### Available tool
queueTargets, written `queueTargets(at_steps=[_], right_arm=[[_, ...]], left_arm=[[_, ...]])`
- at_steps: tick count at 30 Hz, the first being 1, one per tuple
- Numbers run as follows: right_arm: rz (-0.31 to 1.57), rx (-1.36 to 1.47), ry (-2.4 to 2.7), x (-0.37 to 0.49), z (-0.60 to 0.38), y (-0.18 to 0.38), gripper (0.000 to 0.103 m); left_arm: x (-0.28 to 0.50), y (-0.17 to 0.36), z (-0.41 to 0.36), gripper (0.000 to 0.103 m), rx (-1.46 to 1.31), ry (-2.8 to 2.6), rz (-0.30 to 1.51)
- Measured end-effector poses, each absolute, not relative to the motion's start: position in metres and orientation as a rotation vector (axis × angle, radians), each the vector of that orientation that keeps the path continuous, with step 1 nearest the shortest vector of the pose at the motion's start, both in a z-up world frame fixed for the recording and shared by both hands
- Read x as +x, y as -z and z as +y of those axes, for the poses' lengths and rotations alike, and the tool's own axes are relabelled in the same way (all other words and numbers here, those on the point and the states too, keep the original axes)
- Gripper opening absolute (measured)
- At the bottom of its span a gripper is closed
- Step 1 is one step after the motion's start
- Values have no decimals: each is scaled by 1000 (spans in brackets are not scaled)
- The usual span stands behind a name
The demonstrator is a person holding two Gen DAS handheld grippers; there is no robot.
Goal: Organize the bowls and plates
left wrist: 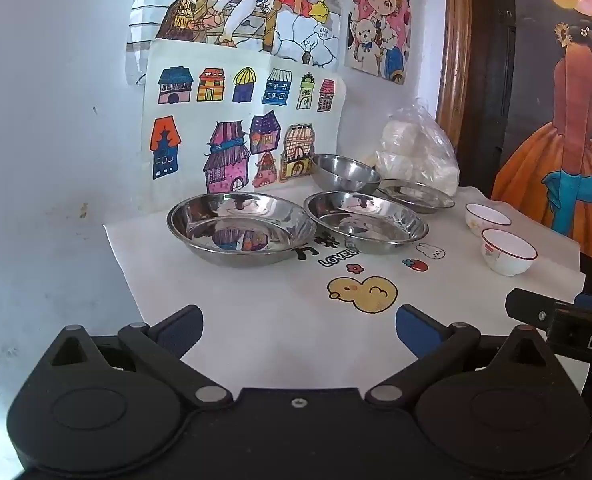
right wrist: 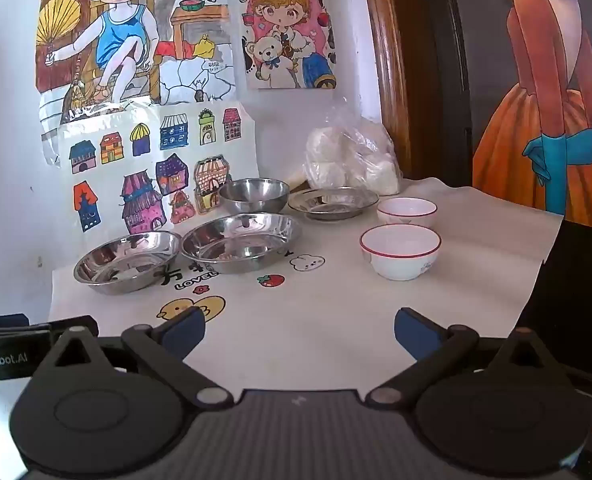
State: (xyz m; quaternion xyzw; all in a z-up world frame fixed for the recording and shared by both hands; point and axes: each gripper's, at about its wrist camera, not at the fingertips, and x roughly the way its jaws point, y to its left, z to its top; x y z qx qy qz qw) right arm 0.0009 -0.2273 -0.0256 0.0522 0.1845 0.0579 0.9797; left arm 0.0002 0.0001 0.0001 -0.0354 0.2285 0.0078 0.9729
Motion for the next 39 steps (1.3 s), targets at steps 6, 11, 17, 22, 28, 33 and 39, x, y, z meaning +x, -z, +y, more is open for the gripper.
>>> queueTargets(at_steps=[6, 11, 17, 22, 28, 33, 39], right_arm=[[367, 107, -112, 1, -230, 24, 103], [361, 106, -111, -1, -229, 26, 103], [356, 111, -112, -1, -228, 27, 103], [353, 112, -112, -3, -230, 25, 103], [353, 113, -111, -4, -229, 25, 103], [354, 113, -113, -3, -230, 25, 103], [356, 115, -112, -3, -229, 25, 103]], left_arm=[[0, 0, -1, 102, -65, -26, 460], [1, -1, 0, 102, -65, -25, 463], [1, -3, 0, 102, -62, -24, 459], [-3, -6, -1, 102, -51, -18, 454], [-3, -3, -2, 102, -48, -17, 454], [-2, -3, -2, 102, -46, -14, 456], [-1, -2, -3, 102, -42, -11, 463]])
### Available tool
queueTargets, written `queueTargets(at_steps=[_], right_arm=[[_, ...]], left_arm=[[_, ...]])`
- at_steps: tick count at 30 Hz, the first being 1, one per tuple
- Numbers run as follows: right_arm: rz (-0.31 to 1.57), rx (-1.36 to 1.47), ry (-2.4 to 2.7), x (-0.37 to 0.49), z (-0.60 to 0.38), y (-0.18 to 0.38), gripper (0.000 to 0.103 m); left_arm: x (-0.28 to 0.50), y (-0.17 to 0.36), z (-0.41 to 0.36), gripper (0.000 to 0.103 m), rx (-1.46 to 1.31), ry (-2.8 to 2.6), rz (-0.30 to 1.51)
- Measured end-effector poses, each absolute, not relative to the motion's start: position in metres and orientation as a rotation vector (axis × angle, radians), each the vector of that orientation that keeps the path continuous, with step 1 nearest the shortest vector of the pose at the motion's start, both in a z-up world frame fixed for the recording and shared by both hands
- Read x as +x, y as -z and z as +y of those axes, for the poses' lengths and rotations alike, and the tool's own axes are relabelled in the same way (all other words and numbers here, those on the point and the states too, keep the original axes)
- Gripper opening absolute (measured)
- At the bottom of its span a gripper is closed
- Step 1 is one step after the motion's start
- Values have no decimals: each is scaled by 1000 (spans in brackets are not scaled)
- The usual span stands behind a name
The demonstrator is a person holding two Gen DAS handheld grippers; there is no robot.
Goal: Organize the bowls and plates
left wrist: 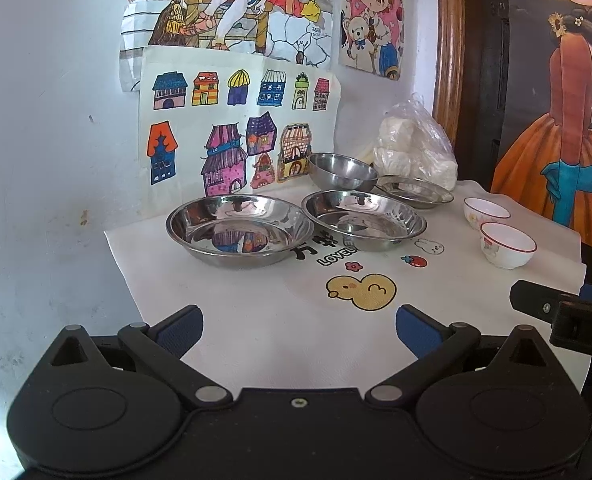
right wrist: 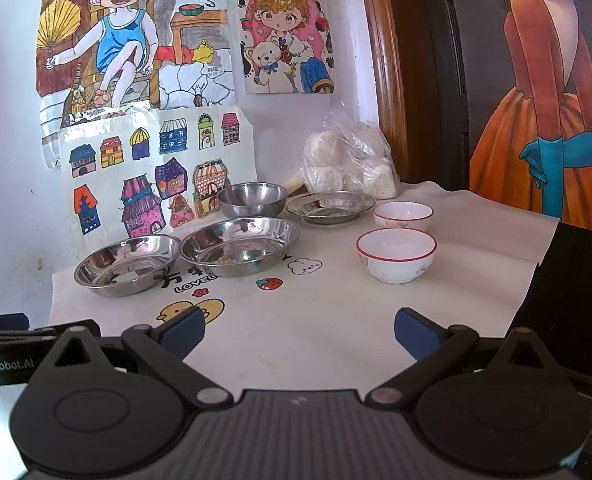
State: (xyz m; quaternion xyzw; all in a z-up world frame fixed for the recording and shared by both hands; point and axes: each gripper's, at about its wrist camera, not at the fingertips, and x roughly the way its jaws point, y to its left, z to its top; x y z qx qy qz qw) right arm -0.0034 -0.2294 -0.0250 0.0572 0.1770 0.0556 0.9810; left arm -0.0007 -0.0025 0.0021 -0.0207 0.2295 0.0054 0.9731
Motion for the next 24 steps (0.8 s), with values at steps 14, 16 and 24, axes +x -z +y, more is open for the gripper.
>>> queueTargets(at_steps=[14, 16, 24], right_arm=[[357, 117, -112, -4, -230, 26, 103], [356, 117, -111, -4, -230, 26, 103], [357, 117, -112, -5, -230, 26, 103]], left_arm=[[-1, -1, -5, 102, -39, -7, 467], [-1, 0, -5, 102, -42, -7, 467], [-1, 0, -5, 102, -43, -6, 470]])
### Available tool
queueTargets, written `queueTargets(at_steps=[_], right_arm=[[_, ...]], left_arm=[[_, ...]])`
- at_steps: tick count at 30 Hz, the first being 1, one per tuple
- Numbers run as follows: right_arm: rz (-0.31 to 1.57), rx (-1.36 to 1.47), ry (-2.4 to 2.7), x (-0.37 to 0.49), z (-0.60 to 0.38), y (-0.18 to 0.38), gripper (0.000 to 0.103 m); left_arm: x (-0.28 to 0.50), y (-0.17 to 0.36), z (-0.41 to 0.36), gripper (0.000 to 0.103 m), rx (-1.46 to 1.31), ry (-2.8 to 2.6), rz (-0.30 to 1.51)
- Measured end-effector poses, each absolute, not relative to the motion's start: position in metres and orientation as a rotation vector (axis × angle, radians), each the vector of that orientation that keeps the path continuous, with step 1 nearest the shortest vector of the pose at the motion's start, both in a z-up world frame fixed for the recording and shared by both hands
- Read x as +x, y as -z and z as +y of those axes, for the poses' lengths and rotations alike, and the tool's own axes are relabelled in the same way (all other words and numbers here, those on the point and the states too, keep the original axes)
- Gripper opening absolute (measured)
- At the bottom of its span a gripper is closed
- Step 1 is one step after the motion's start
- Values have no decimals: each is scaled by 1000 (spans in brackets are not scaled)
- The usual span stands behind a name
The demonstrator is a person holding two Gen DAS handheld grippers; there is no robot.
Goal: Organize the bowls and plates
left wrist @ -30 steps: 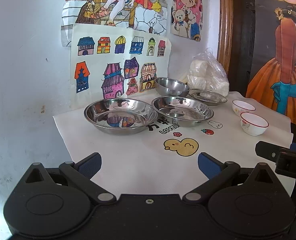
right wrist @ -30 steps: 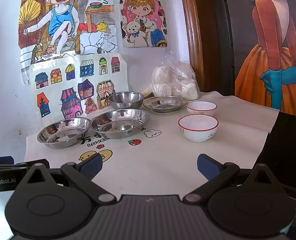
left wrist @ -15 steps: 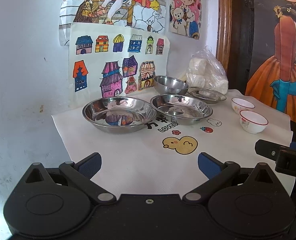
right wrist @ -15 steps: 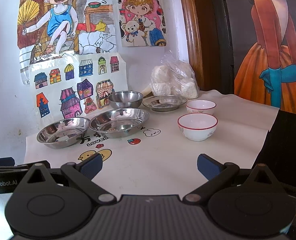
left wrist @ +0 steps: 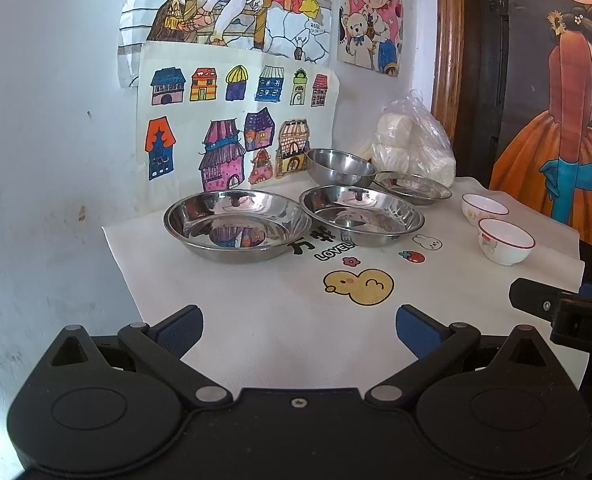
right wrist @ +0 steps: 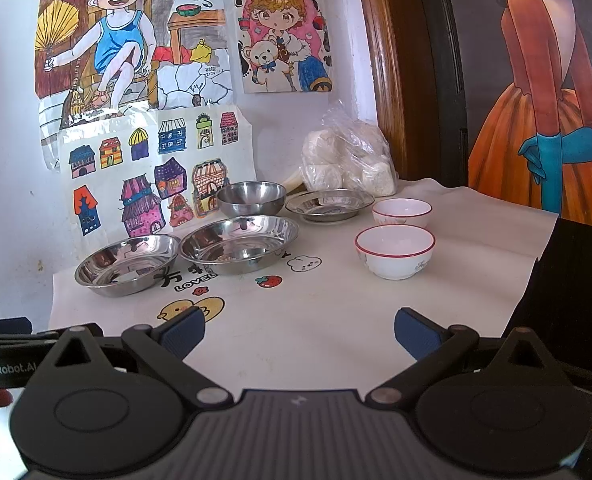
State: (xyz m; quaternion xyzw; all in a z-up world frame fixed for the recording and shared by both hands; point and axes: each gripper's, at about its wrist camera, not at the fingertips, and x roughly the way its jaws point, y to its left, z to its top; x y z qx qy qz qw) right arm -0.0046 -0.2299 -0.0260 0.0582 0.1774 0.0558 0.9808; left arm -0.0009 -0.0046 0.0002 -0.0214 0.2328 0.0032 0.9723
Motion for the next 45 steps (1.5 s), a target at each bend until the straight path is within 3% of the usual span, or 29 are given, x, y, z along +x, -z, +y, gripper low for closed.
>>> queueTargets(at_steps=[45], right_arm=[[388, 115, -111, 2, -226, 33, 103]], left_arm=[[10, 2, -1, 102, -46, 3, 506]])
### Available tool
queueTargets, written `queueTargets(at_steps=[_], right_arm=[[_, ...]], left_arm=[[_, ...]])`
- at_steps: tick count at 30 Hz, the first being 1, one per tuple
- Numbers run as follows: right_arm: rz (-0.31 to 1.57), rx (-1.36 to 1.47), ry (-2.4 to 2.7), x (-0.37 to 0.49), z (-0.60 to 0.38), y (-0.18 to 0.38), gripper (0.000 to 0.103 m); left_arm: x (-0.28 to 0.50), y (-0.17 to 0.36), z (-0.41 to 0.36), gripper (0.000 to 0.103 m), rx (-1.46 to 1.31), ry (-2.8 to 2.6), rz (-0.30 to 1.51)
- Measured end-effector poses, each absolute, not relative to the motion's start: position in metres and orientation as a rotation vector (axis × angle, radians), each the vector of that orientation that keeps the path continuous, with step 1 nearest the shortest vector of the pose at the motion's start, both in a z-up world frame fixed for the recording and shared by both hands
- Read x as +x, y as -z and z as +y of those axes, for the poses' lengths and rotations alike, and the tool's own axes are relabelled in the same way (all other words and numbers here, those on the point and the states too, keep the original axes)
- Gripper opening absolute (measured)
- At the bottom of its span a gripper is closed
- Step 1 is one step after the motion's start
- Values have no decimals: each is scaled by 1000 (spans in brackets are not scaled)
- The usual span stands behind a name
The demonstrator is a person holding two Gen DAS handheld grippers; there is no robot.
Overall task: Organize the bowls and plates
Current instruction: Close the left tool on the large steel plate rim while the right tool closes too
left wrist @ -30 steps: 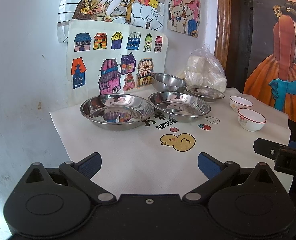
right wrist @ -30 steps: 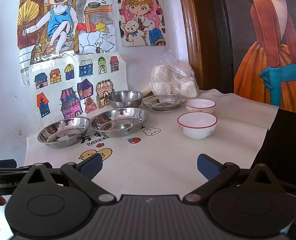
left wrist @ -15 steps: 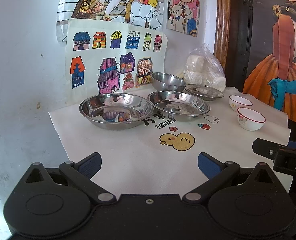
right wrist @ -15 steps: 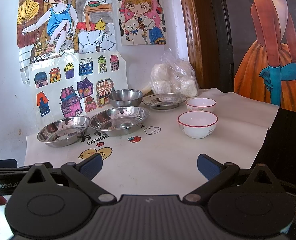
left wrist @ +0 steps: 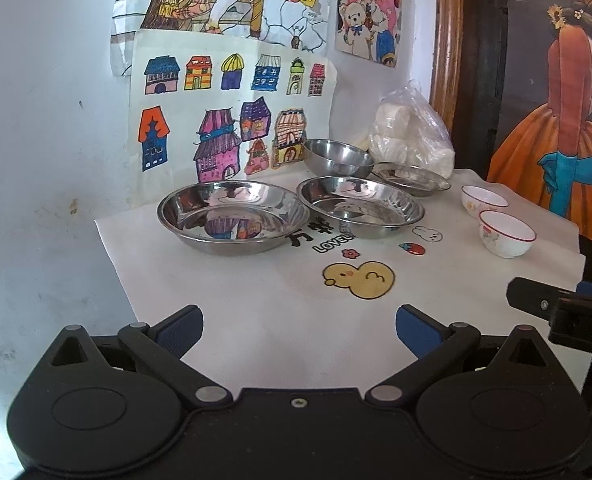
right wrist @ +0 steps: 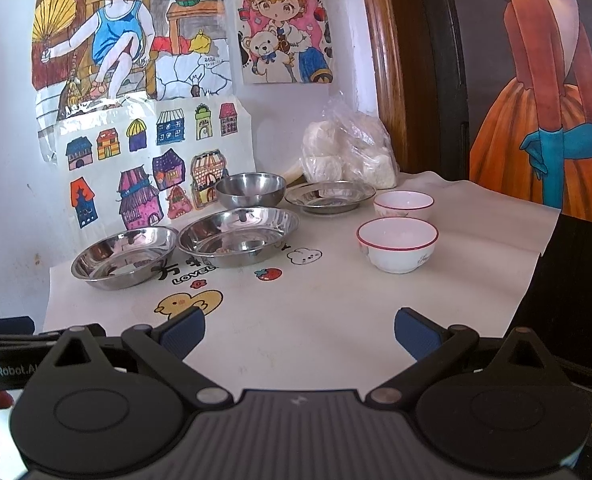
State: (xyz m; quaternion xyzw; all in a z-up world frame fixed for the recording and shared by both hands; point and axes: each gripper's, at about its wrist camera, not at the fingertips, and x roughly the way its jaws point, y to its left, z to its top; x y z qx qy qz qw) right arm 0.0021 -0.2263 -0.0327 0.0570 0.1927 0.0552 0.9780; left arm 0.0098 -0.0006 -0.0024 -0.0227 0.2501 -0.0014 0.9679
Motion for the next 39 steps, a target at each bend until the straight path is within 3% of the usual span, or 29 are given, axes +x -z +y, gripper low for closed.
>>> queueTargets(at_steps=[21, 33, 39], right_arm=[[401, 178, -389, 95, -213, -45, 103], [570, 231, -508, 148, -147, -12, 102], [637, 253, -493, 170, -138, 10, 93]], left_arm=[[124, -28, 106, 102, -73, -103, 535], [157, -13, 131, 102, -130, -77, 551], [167, -7, 135, 100, -142, -73, 560]])
